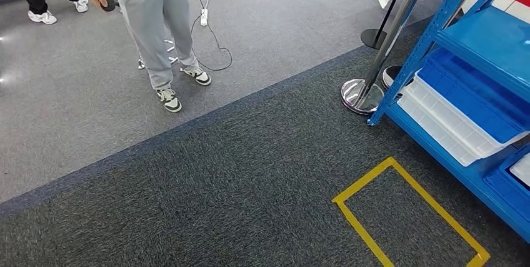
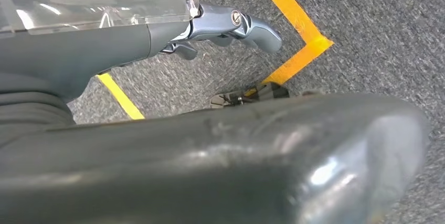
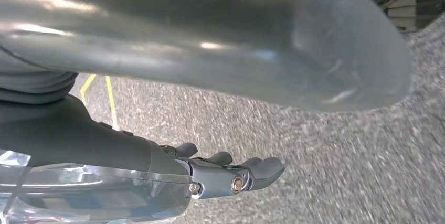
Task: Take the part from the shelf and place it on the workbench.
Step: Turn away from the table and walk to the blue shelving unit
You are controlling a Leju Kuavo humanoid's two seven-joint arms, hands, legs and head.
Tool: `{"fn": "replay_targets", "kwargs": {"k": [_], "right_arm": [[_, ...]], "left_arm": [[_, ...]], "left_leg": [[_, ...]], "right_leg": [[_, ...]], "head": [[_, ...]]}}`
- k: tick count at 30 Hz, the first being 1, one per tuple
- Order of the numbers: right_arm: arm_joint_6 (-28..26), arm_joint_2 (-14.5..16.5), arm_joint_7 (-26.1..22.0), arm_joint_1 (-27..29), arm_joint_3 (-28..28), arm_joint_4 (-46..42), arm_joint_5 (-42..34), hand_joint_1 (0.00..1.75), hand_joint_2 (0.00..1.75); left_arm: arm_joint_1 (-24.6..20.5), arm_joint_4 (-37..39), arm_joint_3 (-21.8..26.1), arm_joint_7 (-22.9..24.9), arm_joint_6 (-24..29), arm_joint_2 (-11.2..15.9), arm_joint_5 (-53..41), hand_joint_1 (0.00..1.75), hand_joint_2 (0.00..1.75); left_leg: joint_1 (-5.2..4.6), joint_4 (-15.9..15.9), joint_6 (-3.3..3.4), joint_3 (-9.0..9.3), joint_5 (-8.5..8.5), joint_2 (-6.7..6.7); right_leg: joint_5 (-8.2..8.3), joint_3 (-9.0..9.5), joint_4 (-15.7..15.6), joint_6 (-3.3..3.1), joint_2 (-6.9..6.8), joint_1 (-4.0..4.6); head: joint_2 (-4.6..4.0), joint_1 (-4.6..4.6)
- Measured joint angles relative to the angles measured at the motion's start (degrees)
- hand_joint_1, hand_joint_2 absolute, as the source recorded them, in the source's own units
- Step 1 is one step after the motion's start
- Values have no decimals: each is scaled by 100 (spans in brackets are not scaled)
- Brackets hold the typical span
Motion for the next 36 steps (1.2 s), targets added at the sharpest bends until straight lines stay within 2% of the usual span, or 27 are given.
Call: {"fn": "replay_targets", "kwargs": {"k": [1, 3, 4, 5, 8, 10, 11, 13, 14, 15, 16, 18, 20, 21, 23, 25, 26, 28, 29, 30, 31, 32, 33, 35, 36], "right_arm": [[1, 0, 9, 3, 0, 0, 1, 0, 0], [1, -2, 20, 4, -1, 0, 1, 0, 0], [1, -2, 22, 0, -2, 0, 1, 0, 0], [2, -3, 23, -4, -2, 0, 1, 0, 0], [5, -2, 23, -2, -6, 0, 1, 0, 0], [-2, -2, 23, -5, -13, -1, 1, 0, 0], [-8, -2, 23, -9, -20, -1, 3, 0, 0], [-26, -3, 36, -10, -45, -1, 10, 0, 0], [-39, -3, 55, -10, -64, 0, 14, 0, 0], [-56, -3, 82, -9, -83, 0, 19, 0, 0], [-75, -2, 118, -9, -100, 0, 27, 0, 0], [-116, -1, 205, -12, -132, 0, 57, 0, 0], [-142, -1, 298, -21, -161, -1, 93, 0, 0], [-148, -2, 342, -22, -179, -1, 106, 0, 0], [-156, -6, 416, -19, -220, -1, 123, 0, 0], [-158, -26, 456, -16, -257, -2, 137, 0, 0], [-158, -37, 461, -18, -272, -2, 142, 0, 0], [-154, -52, 440, -26, -297, -1, 145, 0, 0], [-152, -59, 423, -28, -310, -1, 145, 0, 0], [-151, -68, 405, -29, -326, -1, 145, 0, 0], [-151, -78, 392, -29, -345, -1, 145, 0, 0], [-152, -91, 384, -29, -367, -2, 144, 0, 0], [-154, -103, 379, -30, -387, -2, 143, 0, 0], [-160, -118, 384, -42, -422, -2, 139, 0, 0], [-165, -121, 394, -51, -437, -2, 138, 0, 0]], "left_arm": [[-2, 0, 0, 1, -2, 0, -10, 0, 0], [-7, 0, 0, 1, -8, 0, -27, 0, 0], [-8, 0, 0, 0, -11, 0, -30, 0, 0], [-9, 0, 0, 0, -16, 1, -35, 0, 0], [-26, 0, 0, 22, -30, 2, -62, 0, 0], [-30, 0, 0, 71, -17, 3, -97, 0, 0], [-28, 0, 0, 105, 3, 4, -126, 0, 0], [-20, 0, -1, 188, 71, 4, -206, 0, 0], [-15, 0, -2, 230, 110, 4, -239, 0, 0], [-11, 0, -2, 271, 143, 5, -261, 0, 0], [-7, 0, -2, 312, 167, 6, -271, 0, 0], [-6, 0, 4, 419, 221, 14, -271, 0, 0], [-14, 0, 26, 536, 271, 24, -271, 0, 0], [-19, 0, 38, 580, 279, 29, -271, 0, 0], [-26, 0, 60, 622, 244, 40, -271, 0, 0], [-33, 0, 81, 625, 162, 48, -275, 0, 0], [-36, 0, 91, 608, 120, 48, -280, 0, 0], [-35, 0, 105, 557, 58, 48, -303, 0, 0], [-34, 0, 113, 534, 42, 48, -319, 0, 0], [-35, 1, 120, 516, 33, 48, -339, 0, 0], [-39, 1, 126, 505, 33, 45, -361, 0, 0], [-44, 2, 130, 503, 42, 40, -379, 0, 0], [-50, 2, 131, 521, 65, 33, -404, 0, 0], [-59, 2, 131, 614, 142, 19, -457, 0, 0], [-64, 3, 131, 667, 176, 14, -486, 0, 0]], "left_leg": [[-2, 14, -4, 0, -9, 21], [-13, 58, -32, 4, -41, 58], [-24, 82, -55, 1, -61, 72], [-35, 102, -81, -1, -75, 86], [-35, 126, -168, -3, -96, 107], [-22, 340, -235, -86, -260, 52], [-8, 610, -267, -203, -429, 12], [15, 1377, -314, -545, -804, -32], [26, 1664, -328, -676, -890, -36], [32, 1773, -332, -728, -871, -38], [35, 1649, -327, -671, -742, -40], [36, 896, -282, -323, -342, -107], [22, 260, -226, -44, -129, -209], [10, 150, -204, -7, -124, -241], [-2, 115, -154, -8, -104, -219], [14, 38, -77, 16, -41, -170], [25, 0, -41, 24, -11, -138], [20, -21, -3, 8, 12, -69], [15, -17, -1, -3, 12, -36], [12, -10, -2, -9, 10, -4], [12, 1, -6, -11, 5, 22], [14, 16, -15, -9, -4, 44], [15, 37, -32, -6, -19, 63], [-10, 96, -88, -12, -64, 93], [-23, 117, -119, -18, -83, 110]], "right_leg": [[155, 102, -193, -2, -16, 0], [517, 492, -961, -33, -108, 9], [624, 640, -1272, -64, -147, 21], [667, 720, -1454, -98, -171, 33], [686, 726, -1527, -195, -127, 42], [715, 732, -1558, -261, -103, 20], [726, 732, -1568, -288, -92, 11], [731, 716, -1563, -310, -58, 18], [732, 712, -1558, -312, -36, 21], [732, 709, -1551, -312, -9, 22], [732, 711, -1544, -311, 21, 23], [729, 716, -1531, -302, 85, 21], [731, 700, -1514, -258, 139, 31], [737, 687, -1512, -224, 159, 30], [757, 672, -1527, -142, 192, 25], [671, 625, -1422, -78, 148, 15], [534, 535, -1229, -51, 104, 13], [139, 204, -526, -12, 22, 0], [1, 41, -180, 6, 12, -3], [-38, -53, 25, 20, 4, -7], [42, -36, 7, 31, -6, -10], [213, 94, -235, 35, -27, -13], [416, 298, -622, 32, -76, -15], [652, 629, -1293, -21, -173, 2], [677, 691, -1440, -62, -195, 12]], "head": [[0, 1], [-1, 2], [-1, 0], [-1, -3], [0, -7], [0, -11], [0, -13], [0, -16], [0, -15], [0, -16], [0, -16], [0, -16], [0, -14], [0, -13], [0, -10], [0, -2], [0, 4], [0, 15], [0, 14], [0, 15], [0, 15], [0, 15], [0, 16], [0, 14], [0, 11]]}}
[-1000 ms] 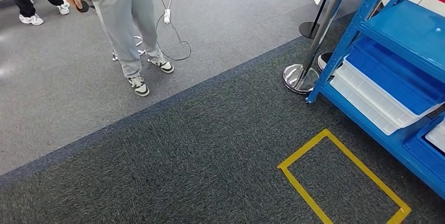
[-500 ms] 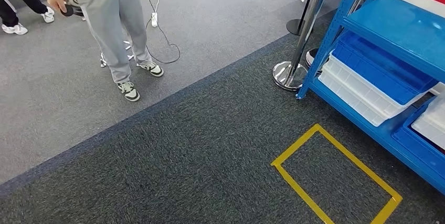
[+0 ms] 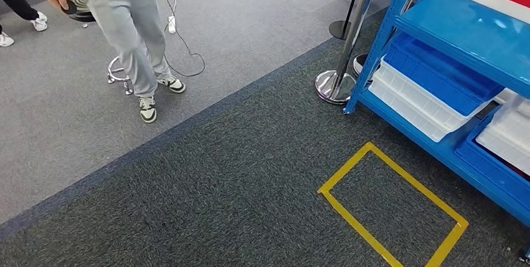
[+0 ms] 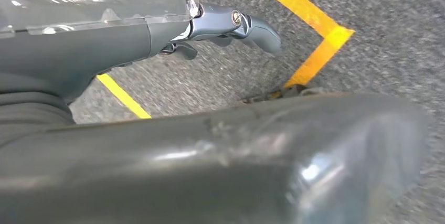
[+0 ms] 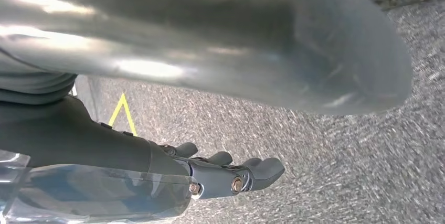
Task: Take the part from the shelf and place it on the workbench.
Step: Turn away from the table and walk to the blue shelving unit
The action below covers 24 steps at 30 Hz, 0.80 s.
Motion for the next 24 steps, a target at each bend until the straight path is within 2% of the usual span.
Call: {"fn": "replay_targets", "kwargs": {"k": [3, 4, 6, 8, 9, 10, 11, 13, 14, 15, 16, 19, 21, 23, 24], "right_arm": [[-43, 1, 65, -7, -57, 0, -2, 0, 0], [-60, 1, 92, -6, -79, 0, -4, 0, 0], [-89, 1, 134, -11, -119, -1, -13, 0, 0], [-114, -1, 166, -11, -159, -1, -21, 0, 0], [-125, -1, 178, -9, -180, -1, -24, 0, 0], [-132, -2, 188, -8, -201, -1, -26, 0, 0], [-137, -2, 191, -8, -217, -1, -28, 0, 0], [-140, 2, 192, -11, -237, 0, -30, 0, 0], [-141, 5, 192, -13, -242, 0, -30, 0, 0], [-142, 9, 192, -13, -246, 0, -30, 0, 0], [-143, 11, 193, -11, -252, 0, -30, 0, 0], [-144, 6, 195, -4, -269, -1, -30, 0, 0], [-145, -1, 196, -9, -272, -1, -30, 0, 0], [-145, -2, 197, -13, -272, 0, -31, 0, 0], [-147, -3, 196, -11, -272, -1, -34, 0, 0]], "left_arm": [[-13, 1, -2, 59, 86, -3, -89, 0, 0], [-14, 1, -2, 56, 114, -4, -109, 0, 0], [-12, 3, -2, 50, 148, -9, -104, 0, 0], [-10, 4, 2, 50, 161, -19, -87, 0, 0], [-9, 5, 5, 51, 162, -23, -81, 0, 0], [-9, 7, 8, 53, 161, -27, -78, 0, 0], [-8, 8, 9, 55, 161, -30, -78, 0, 0], [-11, 8, 13, 57, 161, -32, -78, 0, 0], [-15, 8, 14, 57, 161, -33, -78, 0, 0], [-18, 8, 15, 57, 161, -35, -78, 0, 0], [-22, 8, 15, 58, 161, -37, -78, 0, 0], [-29, 9, 16, 57, 161, -50, -78, 0, 0], [-30, 10, 17, 57, 161, -61, -78, 0, 0], [-27, 10, 19, 58, 155, -64, -78, 0, 0], [-25, 10, 20, 58, 138, -65, -77, 0, 0]], "left_leg": [[-2, 34, -88, 3, -38, 36], [6, 111, -121, -21, -102, 11], [32, 590, -184, -228, -408, -78], [51, 1364, -223, -586, -772, -132], [54, 1625, -229, -709, -839, -140], [55, 1676, -223, -737, -788, -144], [54, 1495, -205, -656, -633, -149], [45, 705, -128, -294, -234, -231], [34, 358, -91, -143, -107, -282], [19, 135, -61, -51, -46, -325], [4, 48, -38, -24, -46, -351], [18, -57, 39, 11, 27, -287], [46, -140, 99, 35, 92, -224], [35, -143, 122, 15, 101, -163], [33, -137, 122, 6, 99, -131]], "right_leg": [[5, -8, -49, -127, 59, 9], [18, -6, -62, -164, 75, 3], [44, -9, -76, -221, 101, -10], [49, -31, -67, -244, 139, 1], [48, -37, -60, -247, 166, 7], [47, -39, -52, -248, 197, 12], [46, -36, -47, -248, 232, 16], [47, -27, -42, -243, 300, 22], [48, -31, -38, -226, 332, 26], [51, -39, -36, -199, 356, 23], [56, -47, -37, -163, 374, 16], [31, -60, -11, -56, 363, 6], [-233, -228, 361, -6, 272, 7], [-616, -572, 1082, 37, 216, -10], [-712, -708, 1374, 60, 208, -20]], "head": [[0, -3], [0, -5], [-1, -11], [-1, -13], [0, -13], [0, -13], [0, -13], [0, -12], [-1, -11], [-1, -10], [-1, -9], [0, -5], [0, 6], [0, 13], [0, 14]]}}
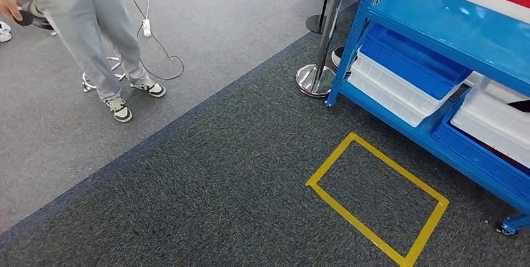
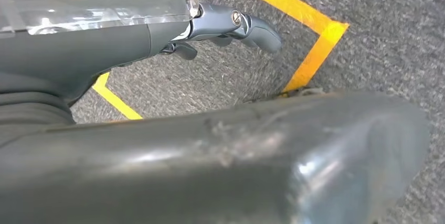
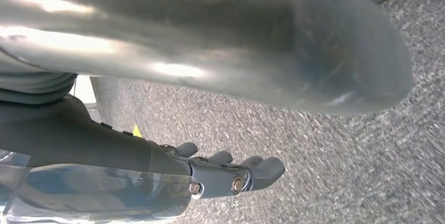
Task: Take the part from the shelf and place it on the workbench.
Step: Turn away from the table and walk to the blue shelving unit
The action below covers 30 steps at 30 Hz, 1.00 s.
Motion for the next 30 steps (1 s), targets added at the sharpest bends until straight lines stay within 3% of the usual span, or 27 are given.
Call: {"fn": "replay_targets", "kwargs": {"k": [1, 2, 5, 7, 9, 11, 12, 14, 15, 16, 17, 18, 19, 21, 23, 25, 27, 30], "right_arm": [[-4, -5, -3, 3, -3, -1, -8, 0, 0], [-8, -14, -10, 6, -8, -2, -19, 0, 0], [-14, -60, -64, 3, -42, -9, -59, 0, 0], [-12, -79, -80, -11, -81, -13, -72, 0, 0], [-13, -98, -52, -17, -123, -15, -60, 0, 0], [-13, -113, -23, -20, -162, -16, -32, 0, 0], [-12, -120, -31, -26, -180, -19, -18, 0, 0], [9, -133, -105, -35, -210, -24, 10, 0, 0], [28, -137, -149, -37, -220, -26, 26, 0, 0], [55, -138, -181, -37, -228, -26, 45, 0, 0], [79, -138, -191, -40, -232, -25, 67, 0, 0], [102, -132, -178, -46, -235, -24, 93, 0, 0], [126, -120, -157, -55, -236, -23, 116, 0, 0], [170, -81, -118, -81, -237, -18, 139, 0, 0], [205, -52, -102, -97, -238, -12, 140, 0, 0], [216, -37, -52, -102, -239, -5, 140, 0, 0], [213, -25, 40, -114, -243, -1, 141, 0, 0], [210, -15, 167, -135, -244, 4, 164, 0, 0]], "left_arm": [[0, 0, 2, -1, -34, -3, 2, 0, 0], [-3, 0, 5, -1, -83, -10, 5, 0, 0], [-17, 0, 16, -3, -219, -47, 8, 0, 0], [-31, 0, 18, -45, -269, -72, -8, 0, 87], [-53, 0, 18, -178, -309, -97, -14, 0, 87], [-73, 0, 20, -329, -330, -123, -4, 0, 0], [-78, 0, 24, -373, -333, -134, 5, 0, 0], [-81, 0, 34, -384, -326, -149, 23, 0, 0], [-81, 0, 42, -366, -317, -152, 37, 0, 0], [-82, 0, 55, -333, -298, -152, 57, 0, 0], [-81, 0, 75, -291, -270, -150, 81, 0, 0], [-82, 0, 101, -240, -232, -144, 106, 0, 0], [-83, 0, 133, -179, -188, -132, 134, 0, 0], [-88, 0, 188, -71, -121, -97, 170, 0, 0], [-95, 0, 232, 10, -85, -65, 182, 0, 0], [-101, 0, 264, 61, -73, -40, 181, 0, 0], [-104, 0, 282, 72, -84, -21, 181, 0, 0], [-91, 0, 307, 72, -94, -14, 185, 0, 0]], "left_leg": [[1, 9, -3, -5, -5, 28], [5, 24, -12, -6, -13, 51], [2, 110, -83, -6, -75, 105], [-19, 149, -149, -11, -110, 130], [-21, 154, -209, -4, -119, 143], [-2, 300, -272, -54, -239, 95], [9, 525, -301, -150, -390, 56], [27, 1267, -338, -479, -780, 2], [32, 1617, -348, -638, -913, -7], [33, 1804, -349, -722, -937, -10], [33, 1782, -343, -712, -855, -12], [33, 1509, -325, -582, -668, -21], [33, 1097, -296, -390, -448, -54], [23, 380, -242, -69, -184, -157], [2, 180, -207, -3, -171, -212], [7, 128, -150, 7, -130, -175], [29, 46, -70, 36, -68, -122], [13, 23, -11, 22, -39, -28]], "right_leg": [[15, -46, 105, 20, -10, -10], [140, 22, -18, 37, -26, -22], [630, 578, -1112, 26, -156, -42], [691, 715, -1413, -46, -184, -20], [710, 706, -1412, -124, -138, -10], [736, 706, -1437, -199, -116, -27], [749, 704, -1447, -231, -104, -38], [757, 682, -1444, -261, -70, -32], [758, 672, -1439, -265, -46, -27], [759, 667, -1432, -266, -18, -23], [758, 666, -1424, -265, 12, -22], [756, 671, -1419, -262, 47, -21], [755, 676, -1416, -257, 83, -22], [761, 670, -1409, -222, 142, -12], [779, 651, -1415, -156, 180, -12], [788, 648, -1427, -80, 192, -21], [624, 557, -1218, -24, 105, -24], [90, 88, -222, 29, -3, -39]], "head": [[0, -1], [0, 0], [-1, 0], [-1, -6], [0, -8], [0, -12], [-1, -14], [-1, -20], [-1, -20], [0, -20], [0, -20], [0, -20], [0, -20], [0, -18], [0, -15], [0, -14], [0, -4], [0, 11]]}}
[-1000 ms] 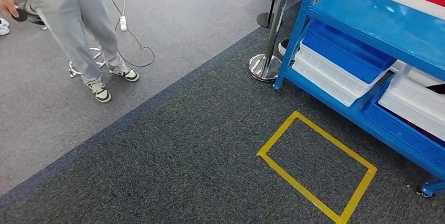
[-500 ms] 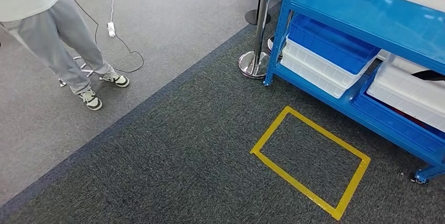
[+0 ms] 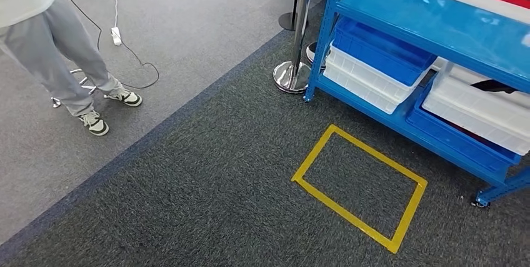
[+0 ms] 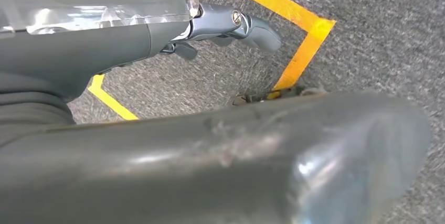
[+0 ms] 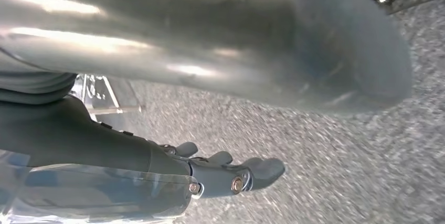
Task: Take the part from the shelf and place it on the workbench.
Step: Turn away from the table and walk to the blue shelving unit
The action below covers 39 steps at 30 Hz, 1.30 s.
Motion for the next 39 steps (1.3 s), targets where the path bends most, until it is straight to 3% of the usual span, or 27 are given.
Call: {"fn": "replay_targets", "kwargs": {"k": [1, 2, 3, 6, 8, 11, 13, 15, 17, 18, 19, 21, 22, 24, 27, 28, 30, 32, 33, 34, 36, 37, 39], "right_arm": [[2, 1, 20, -1, 0, 1, 11, 0, 0], [8, 1, 27, 2, 0, 1, 21, 0, 0], [18, 1, 23, 3, 0, 1, 29, 0, 0], [68, 3, -44, -9, 0, 1, 49, 0, 0], [87, 12, -110, -27, 0, 1, 52, 0, 0], [98, 38, -199, -34, 0, 1, 63, 0, 0], [102, 53, -233, -40, 0, 1, 78, 0, 0], [102, 52, -245, -45, 0, -1, 99, 0, 0], [102, 51, -247, -45, 0, -2, 117, 0, 0], [102, 52, -247, -44, 0, -1, 121, 0, 0], [102, 52, -247, -45, 0, -1, 124, 0, 0], [102, 55, -247, -49, 0, 1, 127, 0, 0], [102, 55, -247, -52, 0, 1, 128, 0, 0], [102, 55, -247, -51, 0, 1, 129, 0, 0], [102, 54, -247, -40, 0, 1, 129, 0, 0], [102, 54, -247, -41, 0, 1, 129, 0, 0], [102, 54, -250, -48, 0, 1, 129, 0, 0], [102, 54, -247, -46, 0, 1, 132, 0, 0], [101, 52, -240, -42, 0, 1, 137, 0, 0], [97, 50, -227, -38, 0, 1, 144, 0, 0], [85, 38, -177, -40, 0, -1, 163, 0, 0], [80, 32, -151, -44, 0, -1, 171, 0, 0], [77, 27, -109, -46, 0, -1, 184, 0, 0]], "left_arm": [[5, 0, 12, 10, 2, 2, 6, 0, 0], [6, 0, 25, 24, 4, 6, 15, 0, 0], [5, 0, 40, 39, 7, 12, 24, 0, 0], [-3, 0, 83, 67, -9, 37, 43, 0, 0], [-18, 0, 115, 80, -43, 63, 58, 0, 0], [-54, 0, 152, 120, -69, 96, 96, 0, 0], [-68, 0, 174, 154, -72, 110, 120, 0, 0], [-70, 0, 223, 183, -79, 117, 166, 0, 0], [-69, 0, 276, 197, -88, 121, 212, 0, 0], [-69, 0, 291, 199, -92, 122, 223, 0, 0], [-71, 0, 298, 201, -94, 123, 227, 0, 0], [-78, 0, 307, 203, -97, 126, 228, 0, 0], [-85, 0, 316, 206, -98, 127, 228, 0, 0], [-94, 0, 340, 210, -100, 128, 229, 0, 0], [-101, 0, 357, 210, -101, 128, 230, 0, 0], [-102, 0, 360, 210, -102, 128, 231, 0, 0], [-98, 0, 370, 210, -104, 129, 232, 0, 0], [-93, 0, 383, 211, -106, 130, 235, 0, 0], [-94, 0, 389, 215, -111, 130, 245, 0, 0], [-98, 0, 397, 223, -119, 130, 263, 0, 0], [-106, 0, 419, 245, -140, 128, 309, 0, 0], [-108, 0, 431, 258, -146, 128, 324, 0, 0], [-114, 0, 450, 290, -146, 128, 335, 0, 0]], "left_leg": [[-8, 9, 1, -9, -4, 30], [-13, 19, 0, -13, -10, 57], [-15, 31, -6, -11, -20, 80], [-36, 83, -67, 1, -69, 139], [-58, 110, -125, -4, -91, 176], [-50, 170, -220, -20, -153, 174], [-29, 573, -286, -192, -423, 90], [-3, 1346, -331, -537, -803, 30], [19, 1808, -352, -751, -910, 17], [28, 1744, -352, -725, -812, 16], [36, 1465, -346, -596, -626, 12], [45, 677, -317, -238, -258, -71], [44, 383, -296, -109, -157, -122], [23, 199, -243, -52, -149, -185], [36, 128, -108, -36, -82, -119], [45, 99, -68, -31, -58, -89], [32, 90, -29, -48, -42, -29], [12, 97, -23, -59, -44, 28], [6, 103, -24, -60, -47, 53], [3, 111, -28, -56, -54, 75], [-12, 140, -58, -47, -81, 116], [-24, 156, -82, -47, -97, 133], [-46, 167, -137, -43, -113, 167]], "right_leg": [[-69, -118, 251, 14, -5, -3], [-20, -134, 297, 21, -11, -4], [129, -36, 117, 21, -26, -3], [591, 506, -944, -48, -169, 21], [622, 597, -1183, -124, -202, 52], [657, 588, -1215, -225, -143, 41], [680, 591, -1238, -288, -120, 23], [684, 575, -1233, -315, -80, 29], [685, 569, -1221, -316, -26, 34], [684, 569, -1212, -314, 2, 34], [681, 571, -1203, -310, 36, 33], [673, 566, -1177, -280, 105, 40], [675, 554, -1167, -250, 136, 44], [692, 524, -1164, -173, 180, 48], [617, 469, -1067, -73, 143, 30], [483, 384, -873, -53, 93, 29], [101, 73, -193, -30, 11, 27], [-76, -169, 342, -10, -3, 25], [-1, -150, 325, -9, -11, 25], [163, -26, 95, -17, -29, 26], [503, 370, -671, -59, -125, 48], [590, 507, -955, -92, -165, 63], [601, 579, -1146, -153, -185, 96]], "head": [[0, 1], [-1, 1], [-1, 1], [0, 0], [0, -6], [0, -9], [0, -13], [0, -16], [0, -16], [0, -16], [0, -16], [0, -16], [0, -14], [0, -10], [-1, -7], [-1, -5], [0, -2], [0, -3], [0, -3], [0, -3], [0, -2], [0, -4], [0, -8]]}}
